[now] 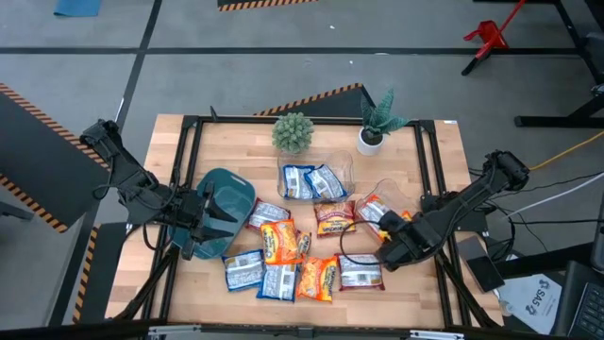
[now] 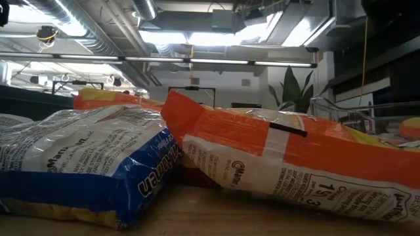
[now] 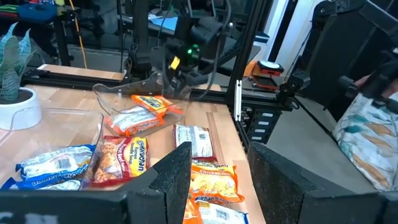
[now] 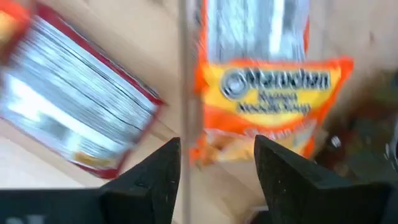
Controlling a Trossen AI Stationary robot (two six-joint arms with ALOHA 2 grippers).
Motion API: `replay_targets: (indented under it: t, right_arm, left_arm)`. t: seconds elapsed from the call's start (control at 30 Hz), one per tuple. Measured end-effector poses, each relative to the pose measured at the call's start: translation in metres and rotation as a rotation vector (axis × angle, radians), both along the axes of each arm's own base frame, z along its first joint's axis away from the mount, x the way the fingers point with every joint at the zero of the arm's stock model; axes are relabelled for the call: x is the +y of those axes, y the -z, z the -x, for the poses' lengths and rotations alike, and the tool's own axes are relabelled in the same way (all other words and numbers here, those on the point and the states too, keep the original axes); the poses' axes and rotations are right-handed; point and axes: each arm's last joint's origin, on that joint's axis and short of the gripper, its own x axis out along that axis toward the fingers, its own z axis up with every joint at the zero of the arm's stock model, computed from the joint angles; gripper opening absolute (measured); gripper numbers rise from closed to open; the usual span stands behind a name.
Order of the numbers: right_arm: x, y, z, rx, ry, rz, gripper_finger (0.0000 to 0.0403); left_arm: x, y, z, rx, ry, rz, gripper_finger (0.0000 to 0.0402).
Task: Sort Maruchan noodles
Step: Stack the left orange noodle pack on top of the orange noodle pack in the right transparent bin
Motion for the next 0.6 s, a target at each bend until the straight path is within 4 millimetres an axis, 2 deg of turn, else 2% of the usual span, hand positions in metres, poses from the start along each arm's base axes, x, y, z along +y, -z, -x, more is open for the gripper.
replay_targets:
  t: [0.13,0.3,0.6]
  right_arm:
    - [0.003,-0.016,-0.011,-0.165,0.009,0.041,0.0188]
    - [0.009,-0.022,-0.027,-0.401,-0.015,0.092,0.0188]
    - [0.012,-0.027,-0.037,-0.557,-0.02,0.154,0.0188]
  left_arm:
    - [0.0,0.0,0.0,0.004,-0.003,0.026,0.0154]
    - [0.0,0.0,0.0,0.006,0.008,0.028,0.0154]
    - [0.0,0.0,0.0,0.006,0.008,0.028,0.0154]
